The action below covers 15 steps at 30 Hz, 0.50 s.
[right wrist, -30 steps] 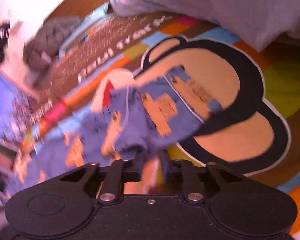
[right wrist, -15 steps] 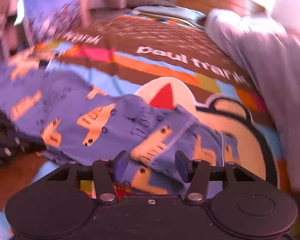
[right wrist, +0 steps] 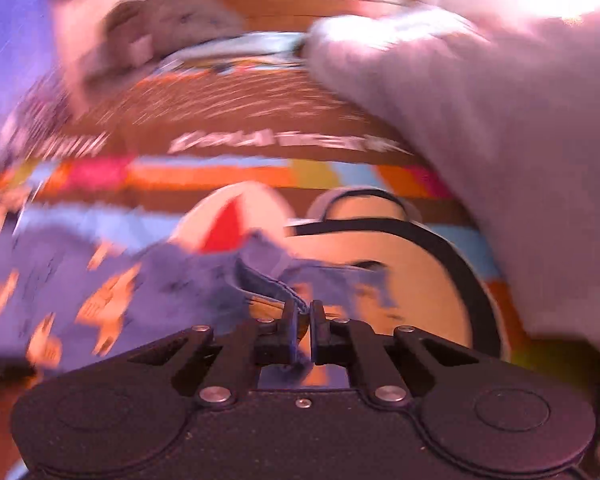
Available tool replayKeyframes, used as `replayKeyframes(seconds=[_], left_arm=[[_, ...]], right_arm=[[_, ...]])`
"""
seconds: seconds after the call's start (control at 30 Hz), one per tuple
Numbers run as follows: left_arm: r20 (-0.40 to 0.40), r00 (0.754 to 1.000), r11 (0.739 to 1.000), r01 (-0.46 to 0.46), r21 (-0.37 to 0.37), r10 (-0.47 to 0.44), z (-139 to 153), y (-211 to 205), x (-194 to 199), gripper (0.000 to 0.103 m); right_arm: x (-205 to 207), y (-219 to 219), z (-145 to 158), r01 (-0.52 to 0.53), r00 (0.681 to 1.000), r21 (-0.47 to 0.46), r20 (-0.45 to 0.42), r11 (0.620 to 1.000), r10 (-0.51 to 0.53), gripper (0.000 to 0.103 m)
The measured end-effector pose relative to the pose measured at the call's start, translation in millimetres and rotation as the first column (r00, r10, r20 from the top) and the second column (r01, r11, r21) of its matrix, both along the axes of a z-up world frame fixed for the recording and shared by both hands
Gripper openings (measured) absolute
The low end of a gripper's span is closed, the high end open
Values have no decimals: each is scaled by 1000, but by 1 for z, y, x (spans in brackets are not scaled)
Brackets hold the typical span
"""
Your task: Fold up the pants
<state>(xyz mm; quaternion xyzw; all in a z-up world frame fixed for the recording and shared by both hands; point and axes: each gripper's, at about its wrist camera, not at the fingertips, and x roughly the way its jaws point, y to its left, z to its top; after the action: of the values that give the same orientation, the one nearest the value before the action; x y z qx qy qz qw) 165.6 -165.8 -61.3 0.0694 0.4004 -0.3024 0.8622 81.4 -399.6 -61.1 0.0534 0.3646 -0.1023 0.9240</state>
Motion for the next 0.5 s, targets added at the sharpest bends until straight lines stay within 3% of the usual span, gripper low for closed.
replayKeyframes(seconds=[0.17,0.23,0.27,0.43,0.5], left_arm=[[-13,1000,1000,-4,14,4,-2,-2,2,0],[-11,1000,1000,-2,22,2,-1,-2,2,0],[-9,1000,1000,1,27,0,-1,-3,2,0],[3,1000,998,12,64,-12,-1,-9,0,0],[4,1000,997,10,71,-10,-1,-10,-1,0]], right_arm=[[-15,-51,-14,187,982,114,-7,976,-187,5],[-22,-59,-23,221,975,151,-10,964,-222,5],[-28,-59,-28,237,971,158,-11,958,-239,0],[-42,-68,-40,300,953,204,-12,932,-304,0],[-42,-71,-37,279,957,230,16,932,-290,20]])
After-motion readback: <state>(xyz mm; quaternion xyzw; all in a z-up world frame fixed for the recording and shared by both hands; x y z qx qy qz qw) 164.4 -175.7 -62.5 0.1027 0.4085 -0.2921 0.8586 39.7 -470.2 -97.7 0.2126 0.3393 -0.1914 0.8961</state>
